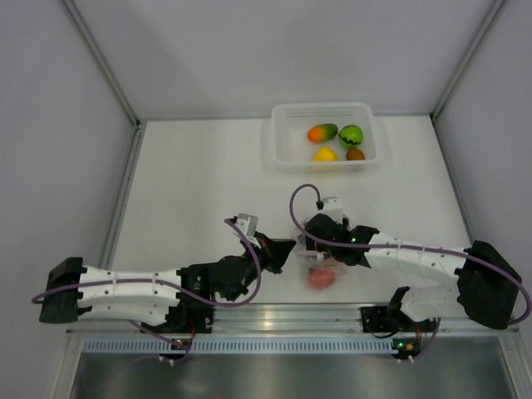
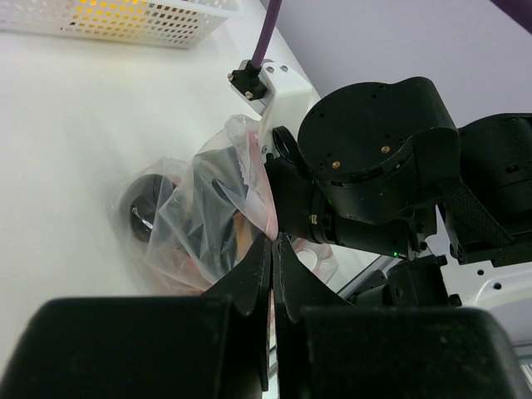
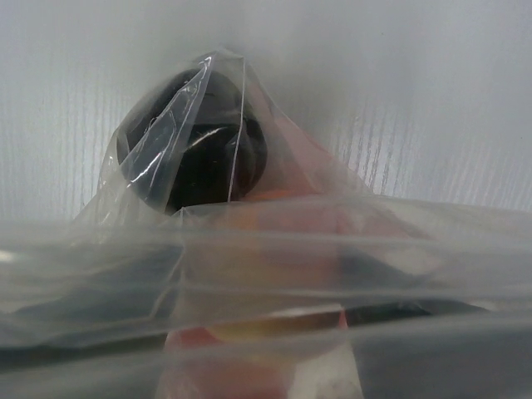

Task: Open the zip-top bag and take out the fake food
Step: Pick up the fake fruit from the zipper food storage bag.

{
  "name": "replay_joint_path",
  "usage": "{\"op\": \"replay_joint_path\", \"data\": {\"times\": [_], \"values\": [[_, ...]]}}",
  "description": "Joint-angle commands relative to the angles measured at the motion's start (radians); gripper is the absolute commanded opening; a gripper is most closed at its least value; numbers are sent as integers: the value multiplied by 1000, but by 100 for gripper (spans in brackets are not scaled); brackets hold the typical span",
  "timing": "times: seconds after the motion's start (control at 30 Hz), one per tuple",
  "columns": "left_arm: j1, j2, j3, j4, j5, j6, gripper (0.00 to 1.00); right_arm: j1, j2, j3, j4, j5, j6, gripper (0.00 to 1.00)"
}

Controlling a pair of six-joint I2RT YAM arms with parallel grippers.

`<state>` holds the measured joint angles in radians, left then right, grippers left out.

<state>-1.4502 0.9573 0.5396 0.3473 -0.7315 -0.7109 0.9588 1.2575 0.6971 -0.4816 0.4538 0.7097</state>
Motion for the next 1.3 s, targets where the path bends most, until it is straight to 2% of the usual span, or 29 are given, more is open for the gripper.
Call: {"op": "replay_joint_path", "data": {"times": [0.0,0.13,0.2,0.27,0.33,0.47,0.67,0.93,1.27], "values": [[-16,-72,5,113,-54,7,0,-58,26,-47,-83,34,10,76],[-15,-69,3,113,-62,8,0,-57,14,-44,-89,26,-1,75],[-16,-68,5,113,-63,8,0,-58,-6,-42,-95,37,5,69],[-15,-66,6,113,-68,11,0,-58,-35,-39,-101,34,1,55],[-16,-63,6,113,-71,13,0,-58,-50,-15,-117,34,-4,48],[-15,-55,13,99,-77,11,0,-57,-105,33,-175,48,-12,46],[-16,-48,23,101,-83,14,0,-31,-170,81,-176,19,-44,44],[-16,14,77,104,-66,19,0,34,-165,143,-186,45,-47,41],[-16,124,184,105,-49,48,0,120,-73,265,-253,135,33,35]]}}
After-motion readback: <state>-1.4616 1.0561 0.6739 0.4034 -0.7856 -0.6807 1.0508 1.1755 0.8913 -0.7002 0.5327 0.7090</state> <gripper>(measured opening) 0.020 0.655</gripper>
